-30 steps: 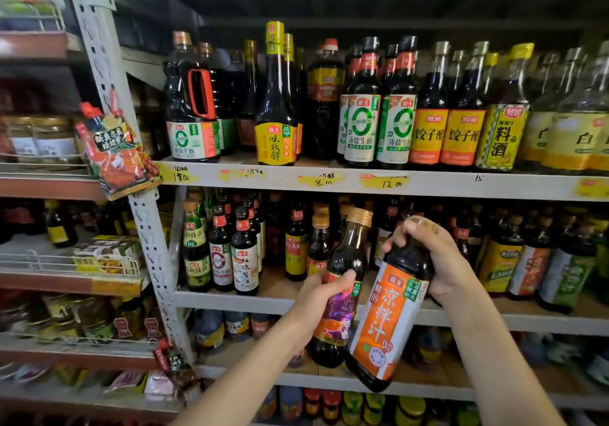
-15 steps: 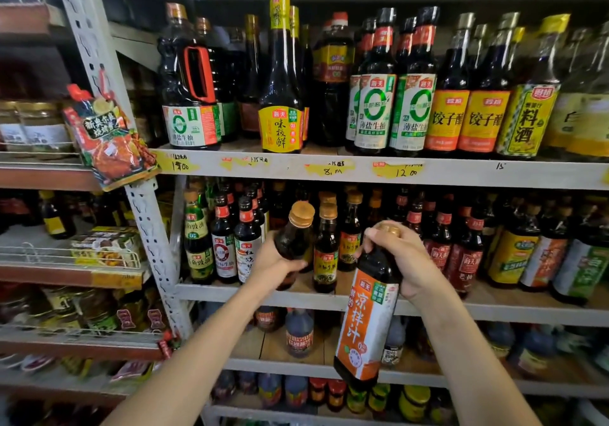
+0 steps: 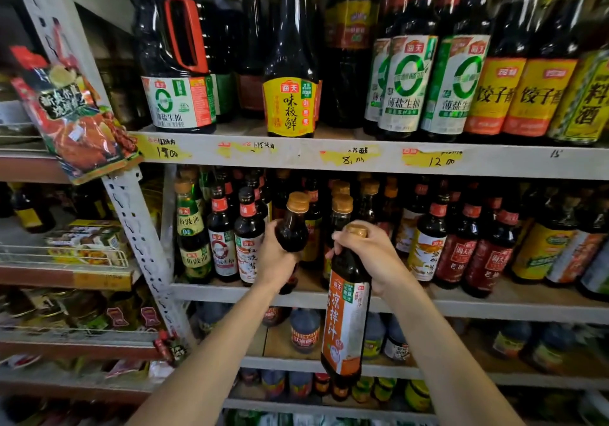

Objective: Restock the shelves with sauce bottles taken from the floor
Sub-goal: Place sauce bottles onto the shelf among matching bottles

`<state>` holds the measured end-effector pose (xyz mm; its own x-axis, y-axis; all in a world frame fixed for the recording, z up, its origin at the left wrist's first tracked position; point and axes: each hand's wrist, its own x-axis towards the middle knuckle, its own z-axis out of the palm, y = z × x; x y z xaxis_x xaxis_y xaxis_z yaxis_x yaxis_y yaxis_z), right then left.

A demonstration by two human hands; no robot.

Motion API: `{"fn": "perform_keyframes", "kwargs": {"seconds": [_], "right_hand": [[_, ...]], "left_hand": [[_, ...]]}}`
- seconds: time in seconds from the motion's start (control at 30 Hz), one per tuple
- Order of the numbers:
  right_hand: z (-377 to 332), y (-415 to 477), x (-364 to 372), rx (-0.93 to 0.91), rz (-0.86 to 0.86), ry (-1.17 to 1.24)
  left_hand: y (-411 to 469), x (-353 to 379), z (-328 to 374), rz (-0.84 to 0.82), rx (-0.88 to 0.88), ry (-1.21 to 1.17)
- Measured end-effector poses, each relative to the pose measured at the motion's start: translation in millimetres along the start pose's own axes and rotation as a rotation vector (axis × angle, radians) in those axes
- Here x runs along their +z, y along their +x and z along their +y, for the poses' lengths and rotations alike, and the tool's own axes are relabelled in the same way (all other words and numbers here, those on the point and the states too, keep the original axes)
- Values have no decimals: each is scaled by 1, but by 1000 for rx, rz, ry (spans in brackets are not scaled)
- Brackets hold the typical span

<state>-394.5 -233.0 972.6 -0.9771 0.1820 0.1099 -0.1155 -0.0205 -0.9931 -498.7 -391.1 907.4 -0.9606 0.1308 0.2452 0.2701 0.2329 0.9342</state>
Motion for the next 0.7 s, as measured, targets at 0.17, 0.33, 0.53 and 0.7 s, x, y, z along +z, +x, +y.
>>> {"fn": "perform_keyframes", "kwargs": {"seconds": [0.17,0.33,0.53,0.7], "right_hand": [[5,10,-6,28,8,21],[5,23,-14,0,-20,7],[8,33,-20,-2,-81,9],[11,38,-23,16,-138,48]], "left_hand": [[12,8,-7,45,24,108],[19,12,-7,79,90,235],[29,10,10,73,73,369],[39,12,27,108,2,437]]}}
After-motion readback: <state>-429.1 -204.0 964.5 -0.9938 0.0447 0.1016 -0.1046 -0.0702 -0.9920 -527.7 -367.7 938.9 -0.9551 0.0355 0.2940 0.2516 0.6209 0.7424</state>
